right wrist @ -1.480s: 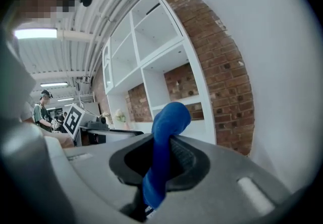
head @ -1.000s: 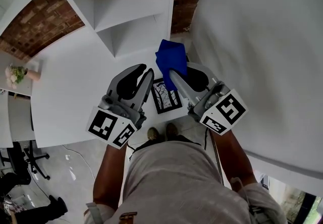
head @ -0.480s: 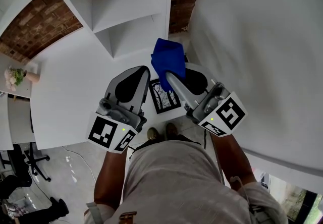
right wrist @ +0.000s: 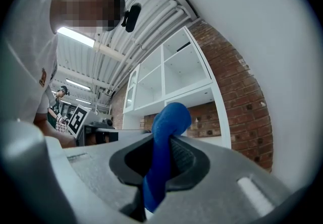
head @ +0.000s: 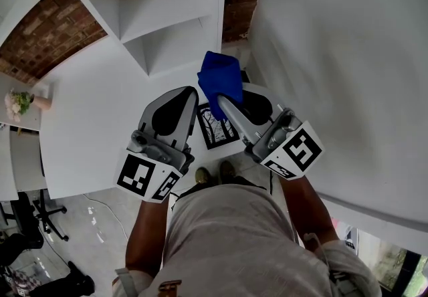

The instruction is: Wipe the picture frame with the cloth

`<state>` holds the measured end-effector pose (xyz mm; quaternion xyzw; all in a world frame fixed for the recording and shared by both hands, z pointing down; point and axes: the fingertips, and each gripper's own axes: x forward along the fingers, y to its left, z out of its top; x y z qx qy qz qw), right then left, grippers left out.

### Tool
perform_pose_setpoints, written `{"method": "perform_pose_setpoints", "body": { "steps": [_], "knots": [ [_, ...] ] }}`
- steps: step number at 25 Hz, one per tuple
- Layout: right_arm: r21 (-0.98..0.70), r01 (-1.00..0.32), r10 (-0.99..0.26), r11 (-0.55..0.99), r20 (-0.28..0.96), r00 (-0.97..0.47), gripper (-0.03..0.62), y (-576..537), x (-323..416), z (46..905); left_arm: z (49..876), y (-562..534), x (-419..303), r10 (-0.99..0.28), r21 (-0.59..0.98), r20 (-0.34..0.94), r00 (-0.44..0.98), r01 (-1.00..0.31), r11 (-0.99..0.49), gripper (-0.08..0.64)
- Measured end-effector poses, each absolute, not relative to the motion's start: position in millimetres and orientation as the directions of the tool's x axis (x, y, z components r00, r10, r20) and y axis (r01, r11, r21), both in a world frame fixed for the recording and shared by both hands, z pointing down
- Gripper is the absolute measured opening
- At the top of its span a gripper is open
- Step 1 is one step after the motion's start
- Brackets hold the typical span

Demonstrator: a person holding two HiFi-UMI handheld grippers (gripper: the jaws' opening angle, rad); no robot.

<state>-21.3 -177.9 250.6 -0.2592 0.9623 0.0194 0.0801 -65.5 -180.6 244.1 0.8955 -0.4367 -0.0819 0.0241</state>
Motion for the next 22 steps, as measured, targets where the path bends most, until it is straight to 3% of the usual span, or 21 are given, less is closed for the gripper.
{"method": "perform_pose_setpoints", "body": {
  "steps": [22],
  "knots": [
    [0.002,-0.517,-0.509,0.856,-0.17,-0.844,0.048,-177.9,-13.6,250.1,247.9,-178.9,-58.8,-0.781,0.11,-0.116,0.613,-0.774,-0.624,0.0]
  ]
}}
